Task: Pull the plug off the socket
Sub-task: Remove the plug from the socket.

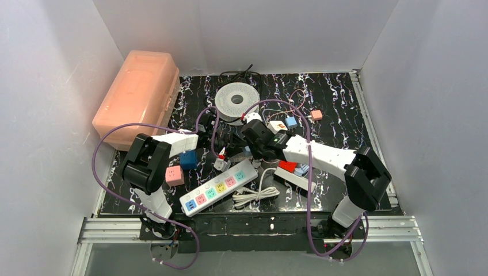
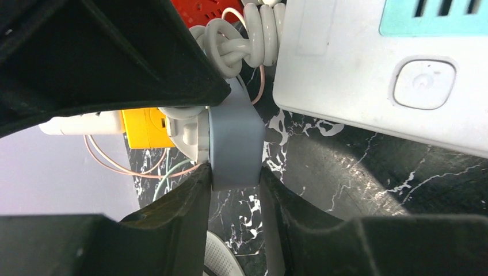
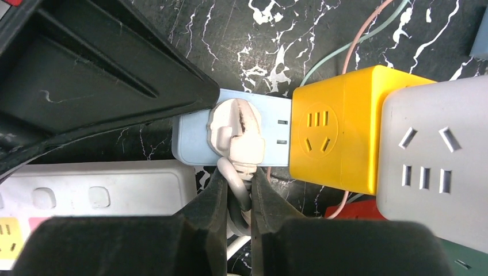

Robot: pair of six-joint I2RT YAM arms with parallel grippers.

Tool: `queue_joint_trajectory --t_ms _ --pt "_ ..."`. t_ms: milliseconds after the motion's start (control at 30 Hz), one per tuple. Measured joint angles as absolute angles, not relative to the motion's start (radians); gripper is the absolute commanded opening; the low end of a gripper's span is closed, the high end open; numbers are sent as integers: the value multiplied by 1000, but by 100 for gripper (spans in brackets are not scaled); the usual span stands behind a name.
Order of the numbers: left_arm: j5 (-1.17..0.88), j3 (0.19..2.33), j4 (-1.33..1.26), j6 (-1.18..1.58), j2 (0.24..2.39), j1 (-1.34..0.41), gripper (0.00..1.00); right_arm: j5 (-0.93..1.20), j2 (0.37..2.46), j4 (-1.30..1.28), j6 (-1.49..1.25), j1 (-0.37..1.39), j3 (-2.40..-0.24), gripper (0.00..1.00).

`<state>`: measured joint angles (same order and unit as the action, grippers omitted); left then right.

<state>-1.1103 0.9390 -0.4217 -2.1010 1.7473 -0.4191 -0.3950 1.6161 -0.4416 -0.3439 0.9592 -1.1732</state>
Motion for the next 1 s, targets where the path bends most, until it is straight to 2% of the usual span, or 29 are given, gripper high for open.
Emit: queue_joint_trajectory --t_ms 1000 --pt "-1175 871 -568 -2094 1728 -428 0 -240 1573 -536 -393 859 -1203 1"
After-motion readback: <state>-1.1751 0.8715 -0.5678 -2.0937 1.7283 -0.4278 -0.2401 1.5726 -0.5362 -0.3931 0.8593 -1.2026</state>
